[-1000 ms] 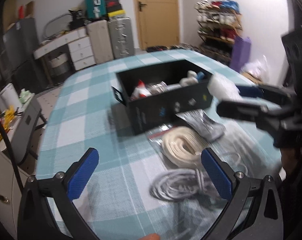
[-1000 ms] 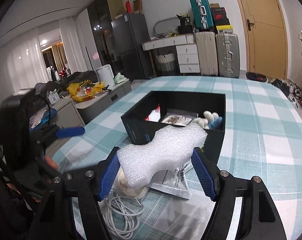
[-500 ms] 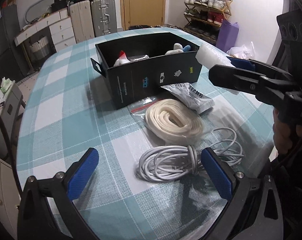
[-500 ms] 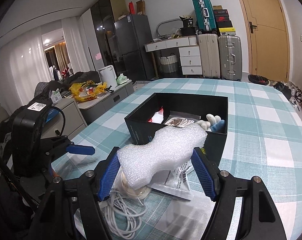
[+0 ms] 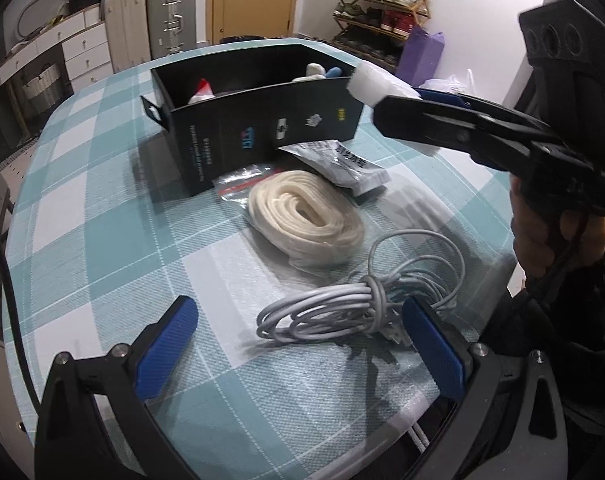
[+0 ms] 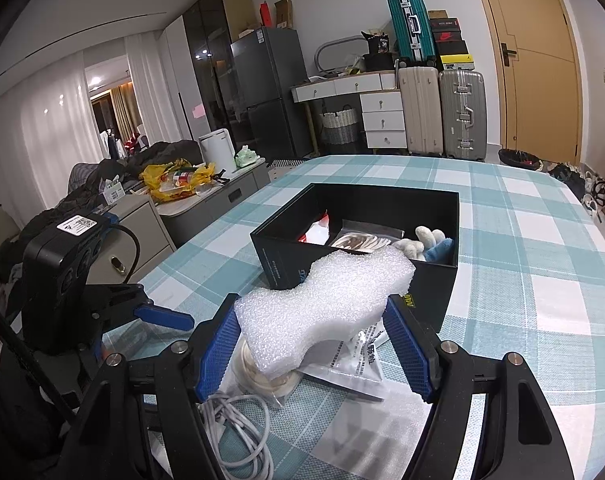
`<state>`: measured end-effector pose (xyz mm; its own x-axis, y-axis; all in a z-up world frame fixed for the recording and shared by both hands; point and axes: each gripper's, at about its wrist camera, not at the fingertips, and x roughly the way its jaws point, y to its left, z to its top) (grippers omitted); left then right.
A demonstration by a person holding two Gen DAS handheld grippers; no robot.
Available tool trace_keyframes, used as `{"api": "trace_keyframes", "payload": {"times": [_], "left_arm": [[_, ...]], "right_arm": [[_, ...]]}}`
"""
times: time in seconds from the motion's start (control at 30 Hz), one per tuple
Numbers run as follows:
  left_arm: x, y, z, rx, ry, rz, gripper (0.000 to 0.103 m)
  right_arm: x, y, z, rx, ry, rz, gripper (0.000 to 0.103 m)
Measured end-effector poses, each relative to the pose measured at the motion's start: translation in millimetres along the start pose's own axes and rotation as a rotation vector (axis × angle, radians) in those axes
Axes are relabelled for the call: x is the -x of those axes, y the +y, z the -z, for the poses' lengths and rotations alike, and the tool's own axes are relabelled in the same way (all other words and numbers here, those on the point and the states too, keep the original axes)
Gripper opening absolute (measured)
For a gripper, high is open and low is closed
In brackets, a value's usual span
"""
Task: Organize soft objects
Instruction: 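Grasp the coiled white cable with the left gripper while the right holds the foam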
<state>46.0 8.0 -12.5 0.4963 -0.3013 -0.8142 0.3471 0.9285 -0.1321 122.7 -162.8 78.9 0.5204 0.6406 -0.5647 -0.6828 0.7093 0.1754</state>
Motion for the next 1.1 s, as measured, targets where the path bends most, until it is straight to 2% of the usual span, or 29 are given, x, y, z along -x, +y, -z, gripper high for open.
{"api": "trace_keyframes", "payload": {"times": [0.2, 0.47, 0.57, 0.8, 1.1], "left_arm": [[1.2, -3.5, 1.6, -0.012, -0.005, 0.02, 0.1], [5.2, -7.2, 5.9, -0.047, -0.005, 0.07, 0.089], [4.4, -13.4, 9.9, -0.095, 0.014, 0.067, 0.089], [0.3, -25.5, 6.4, -0.12, 0.005, 0.053, 0.09], [-11.3, -34.2, -0.6, -0.107, 0.0, 0.012, 0.091]], "right_arm": [[-0.2, 0.2, 0.1, 0.003, -0.001, -0.001, 0.073], [-3.6, 1.8, 3.3, 0.012, 0.005, -0.003, 0.073], [-4.1, 2.0, 3.3, 0.012, 0.004, -0.003, 0.073], [-5.4, 3.0, 3.6, 0.014, 0.007, -0.005, 0.073], [-5.6, 3.2, 3.9, 0.014, 0.009, -0.004, 0.073]]}}
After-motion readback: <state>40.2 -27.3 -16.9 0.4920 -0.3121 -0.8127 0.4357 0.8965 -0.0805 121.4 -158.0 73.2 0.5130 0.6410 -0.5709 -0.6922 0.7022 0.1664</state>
